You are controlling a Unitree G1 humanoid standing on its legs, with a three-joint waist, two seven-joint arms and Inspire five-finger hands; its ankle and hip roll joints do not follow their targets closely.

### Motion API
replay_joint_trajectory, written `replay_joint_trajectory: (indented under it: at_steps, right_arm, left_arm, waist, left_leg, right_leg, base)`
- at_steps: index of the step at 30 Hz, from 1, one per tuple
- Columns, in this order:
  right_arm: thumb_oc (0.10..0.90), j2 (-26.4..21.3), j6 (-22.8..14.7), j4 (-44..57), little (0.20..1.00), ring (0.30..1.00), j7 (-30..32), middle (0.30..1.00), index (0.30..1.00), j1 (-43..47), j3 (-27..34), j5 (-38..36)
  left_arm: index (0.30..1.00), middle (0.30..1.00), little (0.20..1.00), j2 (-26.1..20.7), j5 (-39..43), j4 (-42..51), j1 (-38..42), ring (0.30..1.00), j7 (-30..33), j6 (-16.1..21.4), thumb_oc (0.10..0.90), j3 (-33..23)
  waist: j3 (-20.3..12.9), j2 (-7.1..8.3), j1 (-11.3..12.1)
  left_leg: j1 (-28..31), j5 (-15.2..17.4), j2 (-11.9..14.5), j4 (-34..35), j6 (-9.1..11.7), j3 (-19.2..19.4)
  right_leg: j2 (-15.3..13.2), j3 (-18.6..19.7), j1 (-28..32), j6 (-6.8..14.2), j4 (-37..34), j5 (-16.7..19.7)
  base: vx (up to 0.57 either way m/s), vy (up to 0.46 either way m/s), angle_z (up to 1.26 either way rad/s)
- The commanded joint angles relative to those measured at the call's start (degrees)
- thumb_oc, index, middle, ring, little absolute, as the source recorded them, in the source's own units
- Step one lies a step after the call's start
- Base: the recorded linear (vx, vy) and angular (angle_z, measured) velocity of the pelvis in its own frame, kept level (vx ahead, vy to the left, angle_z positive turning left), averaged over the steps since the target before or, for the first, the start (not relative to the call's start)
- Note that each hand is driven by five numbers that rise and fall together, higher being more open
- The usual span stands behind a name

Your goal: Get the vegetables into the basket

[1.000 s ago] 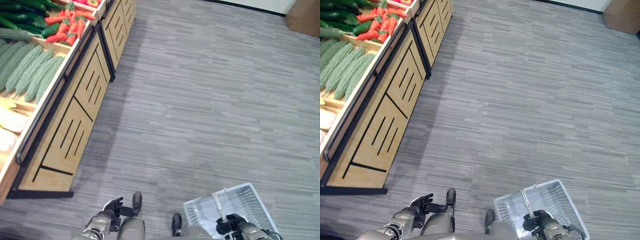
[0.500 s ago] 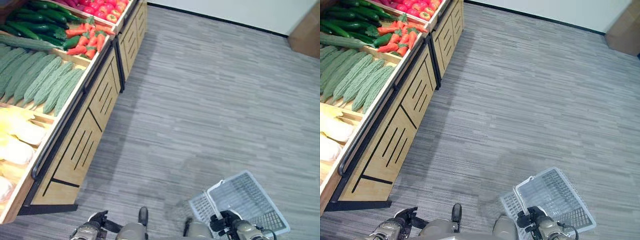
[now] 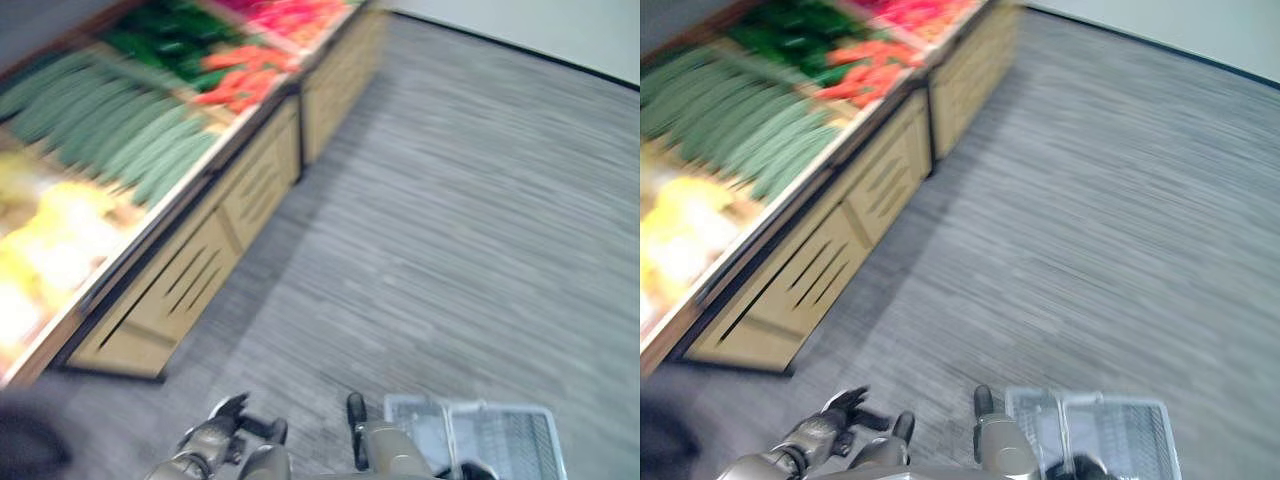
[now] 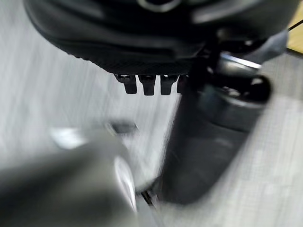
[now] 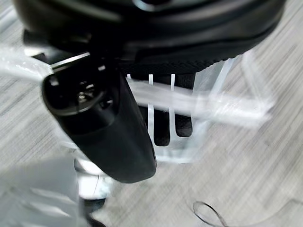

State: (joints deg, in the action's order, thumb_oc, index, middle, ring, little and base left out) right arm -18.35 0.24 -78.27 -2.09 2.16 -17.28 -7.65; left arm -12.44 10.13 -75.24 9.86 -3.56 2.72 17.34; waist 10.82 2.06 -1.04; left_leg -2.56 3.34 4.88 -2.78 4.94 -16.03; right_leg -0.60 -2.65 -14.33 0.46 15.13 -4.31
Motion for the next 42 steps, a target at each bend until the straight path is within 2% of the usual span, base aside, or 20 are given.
replay_joint_trajectory:
  at_steps: [1,6,14,16,17,20,21,22,23,24,25,26,27,28,30,39,42]
  right_arm:
    - [0.400,-2.62,-1.78,2.39,0.300,0.300,0.42,0.300,0.300,2.60,0.96,-0.62]
    - [0.400,-2.44,-1.77,2.37,0.300,0.300,0.24,0.300,0.300,2.39,0.83,-0.96]
    - [0.400,-1.83,-1.79,1.88,0.300,0.300,-0.06,0.300,0.300,1.92,0.10,0.07]
    - [0.400,-1.72,-1.81,1.78,0.300,0.300,-0.13,0.300,0.300,1.44,-0.31,0.79]
    - [0.400,-2.15,-1.85,2.19,0.300,0.300,-0.24,0.300,0.300,1.15,-0.95,2.10]
    - [0.400,-2.36,-1.87,2.43,0.300,0.300,-0.07,0.300,0.300,1.26,-0.84,2.00]
    - [0.400,-2.82,-1.89,2.37,0.300,0.300,-0.13,0.300,0.300,1.33,-0.71,2.31]
    - [0.400,-3.36,-1.36,2.51,0.300,0.300,-0.14,0.300,0.300,0.71,1.30,2.40]
    - [0.400,-3.06,-0.94,2.21,0.300,0.300,-0.33,0.300,0.300,0.79,1.36,3.15]
    - [0.400,-2.71,-0.90,2.10,0.300,0.300,-0.27,0.300,0.300,0.90,0.98,3.77]
    - [0.400,-2.37,-0.99,2.01,0.300,0.300,-0.23,0.300,0.300,0.56,1.16,3.77]
    - [0.400,-2.22,-0.90,2.01,0.300,0.300,-0.27,0.300,0.300,0.66,1.43,3.65]
    - [0.400,-2.06,-0.79,1.96,0.300,0.300,-0.41,0.300,0.300,0.86,1.35,3.95]
    - [0.400,-1.41,-0.84,2.17,0.300,0.300,-0.26,0.300,0.300,1.28,0.36,4.71]
    - [0.400,-1.06,-0.77,2.31,0.300,0.300,-0.28,0.300,0.300,1.79,-0.01,4.52]
    - [0.400,-0.45,-0.65,2.39,0.300,0.300,-0.73,0.300,0.300,1.91,-0.03,4.63]
    - [0.400,-0.43,-0.88,2.61,0.300,0.300,-0.67,0.300,0.300,1.84,0.17,4.21]
  left_arm:
    - [1.000,1.000,1.000,-2.73,-0.29,-2.05,0.09,1.000,1.39,-0.54,0.900,-2.08]
    - [1.000,1.000,1.000,-3.00,-0.01,-1.78,0.00,1.000,1.52,-0.51,0.900,-1.90]
    - [1.000,1.000,1.000,-3.55,0.27,-1.95,0.25,1.000,1.66,-0.61,0.900,-2.14]
    - [1.000,1.000,1.000,-3.45,0.45,-1.65,-0.07,1.000,1.55,-0.52,0.900,-2.44]
    - [1.000,1.000,1.000,-3.10,0.52,-1.21,0.38,1.000,1.51,-0.66,0.900,-2.28]
    - [1.000,1.000,1.000,-3.10,0.57,-0.89,0.67,1.000,1.50,-0.74,0.900,-2.06]
    - [1.000,1.000,1.000,-2.95,0.39,-0.57,0.79,1.000,1.54,-0.61,0.900,-1.77]
    - [1.000,1.000,1.000,-2.38,-1.14,0.51,1.14,1.000,0.91,-1.13,0.900,-1.33]
    - [1.000,1.000,1.000,-2.27,-1.66,0.23,0.60,1.000,0.54,-0.97,0.900,-1.88]
    - [1.000,1.000,1.000,-2.34,-2.18,-0.31,0.02,1.000,0.58,-0.97,0.900,-2.27]
    - [1.000,1.000,1.000,-2.50,-2.41,-0.41,-0.46,1.000,0.52,-0.85,0.900,-2.20]
    - [1.000,1.000,1.000,-2.69,-2.71,-0.57,-0.43,1.000,0.45,-0.84,0.900,-2.10]
    - [1.000,1.000,1.000,-2.86,-2.99,-0.63,-0.63,1.000,0.52,-0.85,0.900,-2.29]
    - [1.000,1.000,1.000,-3.77,-3.32,-0.97,-1.17,1.000,0.95,-0.91,0.900,-2.82]
    - [1.000,1.000,1.000,-4.19,-2.99,-1.18,-1.13,1.000,1.05,-0.94,0.900,-3.18]
    - [1.000,1.000,1.000,-4.64,-2.82,-1.47,-1.36,1.000,1.07,-0.92,0.900,-3.75]
    - [1.000,1.000,1.000,-4.90,-2.94,-1.27,-1.47,1.000,1.10,-0.90,0.900,-3.46]
  waist:
    - [0.52,0.99,-1.22]
    - [-0.12,0.71,-1.23]
    - [-0.61,0.79,-0.87]
    - [-0.43,1.00,-0.30]
    - [1.22,1.85,1.08]
    - [1.81,2.63,1.11]
    - [2.06,2.75,0.65]
    - [1.04,1.50,-1.43]
    - [0.60,0.78,-1.07]
    - [0.24,0.87,-0.76]
    - [-0.01,1.02,-0.64]
    - [-0.04,1.18,-0.75]
    - [-0.16,1.42,-0.44]
    - [-0.33,2.27,0.92]
    - [-0.21,2.77,1.57]
    - [-0.11,4.49,3.14]
    - [0.33,4.13,3.17]
  left_leg:
    - [6.60,1.70,-3.07,1.69,-0.84,2.59]
    - [7.21,1.28,-1.13,3.22,-0.35,3.38]
    - [8.51,0.84,0.91,4.46,0.25,2.19]
    - [7.08,-0.62,0.96,1.98,1.30,2.61]
    - [1.63,-3.73,-0.74,-5.69,2.97,4.66]
    - [-1.15,-4.01,-1.99,-7.37,2.62,6.36]
    - [-2.10,-2.92,-1.23,-6.34,2.00,12.96]
    - [-5.43,-6.34,3.63,-2.25,1.18,34.57]
    - [-3.67,-5.47,2.81,-0.59,0.74,33.89]
    - [-3.07,-4.57,1.82,0.01,0.20,32.42]
    - [-2.72,-4.81,1.55,0.41,-0.10,32.69]
    - [-2.58,-4.84,1.42,0.71,-0.42,33.54]
    - [-2.15,-4.65,0.80,1.35,-0.80,33.20]
    - [-0.73,-4.66,-0.71,4.06,-1.84,32.12]
    - [-0.19,-4.33,-1.46,4.68,-2.41,31.24]
    - [-0.40,-1.32,-4.32,1.48,-4.59,28.66]
    - [0.23,-1.20,-4.96,1.59,-5.25,27.34]
  right_leg:
    - [-4.93,-1.98,-1.02,7.68,-9.43,11.44]
    - [-4.53,-3.06,-1.25,7.02,-7.01,9.19]
    - [-4.62,-4.79,-1.35,6.58,-4.20,6.83]
    - [-4.69,-5.74,0.78,6.12,-5.99,6.52]
    - [-6.26,-7.58,3.90,5.73,-8.72,6.93]
    - [-7.44,-8.44,4.61,5.83,-9.59,7.44]
    - [-8.16,-10.06,6.07,6.16,-10.62,7.58]
    - [-11.12,-14.89,7.72,8.03,-12.33,8.79]
    - [-11.34,-15.41,8.43,8.28,-11.72,8.11]
    - [-11.88,-14.97,8.83,8.55,-11.39,7.86]
    - [-12.61,-15.07,9.42,8.89,-11.18,8.15]
    - [-13.15,-14.89,9.26,9.19,-11.02,8.62]
    - [-13.39,-14.52,9.29,9.47,-11.18,8.95]
    - [-13.96,-13.53,9.17,10.21,-11.34,9.86]
    - [-14.26,-12.80,9.09,10.53,-11.02,10.05]
    - [-17.09,-12.09,9.69,11.76,-7.70,11.78]
    - [-16.97,-9.34,8.76,12.19,-2.96,12.47]
  base:
    - [0.06,-0.044,0.16]
    - [0.07,-0.041,0.09]
    - [0.04,-0.039,0.15]
    - [0.00,-0.044,0.21]
    - [-0.07,-0.023,0.20]
    - [-0.06,-0.032,0.86]
    - [-0.05,0.113,1.15]
    - [0.03,0.279,0.77]
    - [0.09,0.401,2.24]
    - [0.17,0.305,2.08]
    - [0.11,0.209,1.32]
    - [0.09,0.179,-0.81]
    - [0.09,0.275,-0.97]
    - [0.07,0.205,-0.60]
    - [0.05,0.159,-0.18]
    - [0.03,0.089,0.16]
    - [0.02,0.094,0.12]
